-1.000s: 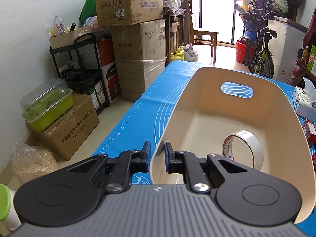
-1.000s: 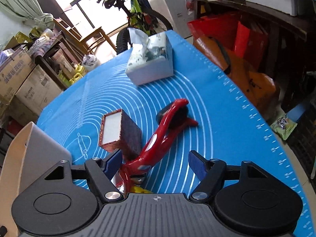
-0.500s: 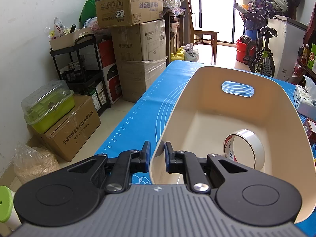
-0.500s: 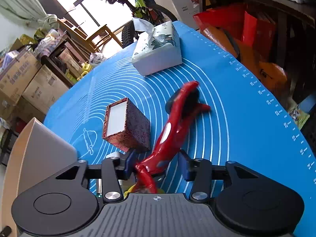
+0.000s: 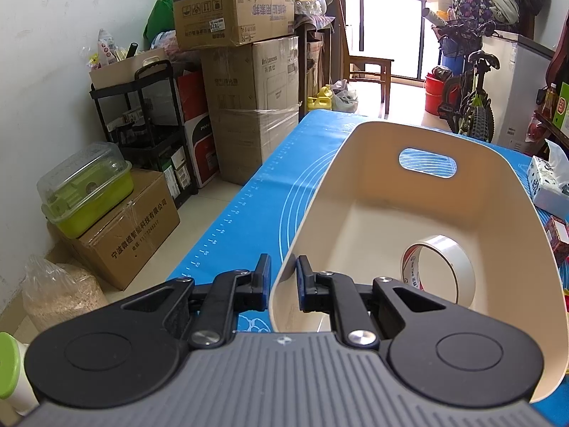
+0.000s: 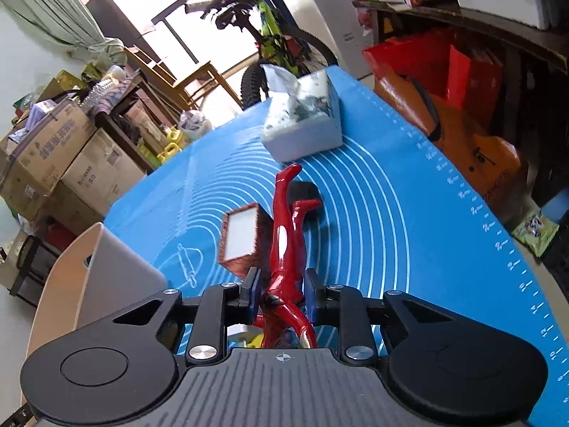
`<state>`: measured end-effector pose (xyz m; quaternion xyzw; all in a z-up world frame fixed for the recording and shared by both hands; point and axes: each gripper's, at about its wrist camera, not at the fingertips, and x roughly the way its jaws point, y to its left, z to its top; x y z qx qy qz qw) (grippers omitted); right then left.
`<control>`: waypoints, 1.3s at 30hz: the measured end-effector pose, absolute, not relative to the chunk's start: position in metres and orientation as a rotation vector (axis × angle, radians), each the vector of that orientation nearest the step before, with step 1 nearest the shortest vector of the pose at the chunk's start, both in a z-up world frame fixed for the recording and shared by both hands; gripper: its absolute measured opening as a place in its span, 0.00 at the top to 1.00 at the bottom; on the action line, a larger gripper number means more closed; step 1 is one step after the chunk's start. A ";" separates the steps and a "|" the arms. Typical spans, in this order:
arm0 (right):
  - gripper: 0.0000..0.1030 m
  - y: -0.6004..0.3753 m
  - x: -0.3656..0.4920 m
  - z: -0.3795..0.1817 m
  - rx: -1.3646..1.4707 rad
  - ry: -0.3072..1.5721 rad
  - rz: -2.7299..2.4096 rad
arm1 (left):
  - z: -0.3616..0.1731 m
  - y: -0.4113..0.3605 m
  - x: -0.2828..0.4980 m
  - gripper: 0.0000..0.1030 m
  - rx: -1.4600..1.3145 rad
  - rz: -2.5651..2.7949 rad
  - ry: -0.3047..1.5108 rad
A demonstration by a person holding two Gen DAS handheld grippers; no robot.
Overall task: Organize rigid objects
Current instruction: 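Lift the red figure into the basket and open the right tool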
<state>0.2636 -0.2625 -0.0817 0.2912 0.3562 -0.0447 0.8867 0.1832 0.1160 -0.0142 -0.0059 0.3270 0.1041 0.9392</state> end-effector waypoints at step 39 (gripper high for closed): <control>0.67 -0.123 0.243 0.011 0.426 0.505 0.303 | -0.016 0.115 0.181 0.85 -0.028 0.196 0.655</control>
